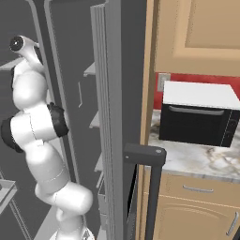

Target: Pick up the frozen chicken drumstick from the freezer, place it on any shelf in the fridge, and close the fridge and freezer doors when done.

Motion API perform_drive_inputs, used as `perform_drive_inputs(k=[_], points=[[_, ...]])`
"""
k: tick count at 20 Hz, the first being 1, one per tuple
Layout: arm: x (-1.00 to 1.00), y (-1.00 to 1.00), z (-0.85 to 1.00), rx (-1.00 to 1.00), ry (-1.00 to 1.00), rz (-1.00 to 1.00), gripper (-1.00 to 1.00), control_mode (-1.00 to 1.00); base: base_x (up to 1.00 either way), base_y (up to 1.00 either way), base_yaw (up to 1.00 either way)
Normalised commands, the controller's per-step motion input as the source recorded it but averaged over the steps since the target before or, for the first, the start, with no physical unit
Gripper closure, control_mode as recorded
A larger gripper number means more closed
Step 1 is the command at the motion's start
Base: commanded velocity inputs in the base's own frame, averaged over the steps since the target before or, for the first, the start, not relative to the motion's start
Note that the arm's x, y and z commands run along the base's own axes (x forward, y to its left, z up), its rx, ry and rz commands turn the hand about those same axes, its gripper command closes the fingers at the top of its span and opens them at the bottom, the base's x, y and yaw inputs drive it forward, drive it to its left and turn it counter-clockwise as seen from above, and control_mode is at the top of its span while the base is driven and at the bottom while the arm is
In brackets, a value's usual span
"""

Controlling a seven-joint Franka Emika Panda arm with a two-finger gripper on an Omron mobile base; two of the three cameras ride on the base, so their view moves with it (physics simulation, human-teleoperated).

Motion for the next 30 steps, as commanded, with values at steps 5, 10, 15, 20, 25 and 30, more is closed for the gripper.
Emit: perform_drive_inputs(k=[5, 10, 15, 20, 25, 30], points=[[-0.29, 0.00, 0.00, 0.00, 0.00, 0.00, -1.00, -1.00, 0.00, 0.00, 0.00], [-0.92, -0.01, 0.00, 0.01, -0.07, -0.04, -1.00, -1.00, 0.00, 0.00, 0.00], [-1.00, -0.10, 0.00, 0.06, -0.06, -0.12, -1.00, -1.00, 0.00, 0.00, 0.00], [-1.00, -0.02, 0.05, 0.08, 0.03, -0.14, -1.00, -1.00, 0.00, 0.00, 0.00], [-1.00, -0.02, 0.14, 0.11, 0.12, -0.13, -1.00, -1.00, 0.00, 0.00, 0.00], [-1.00, -0.28, 0.03, 0.08, 0.16, -0.10, -1.00, -1.00, 0.00, 0.00, 0.00]])
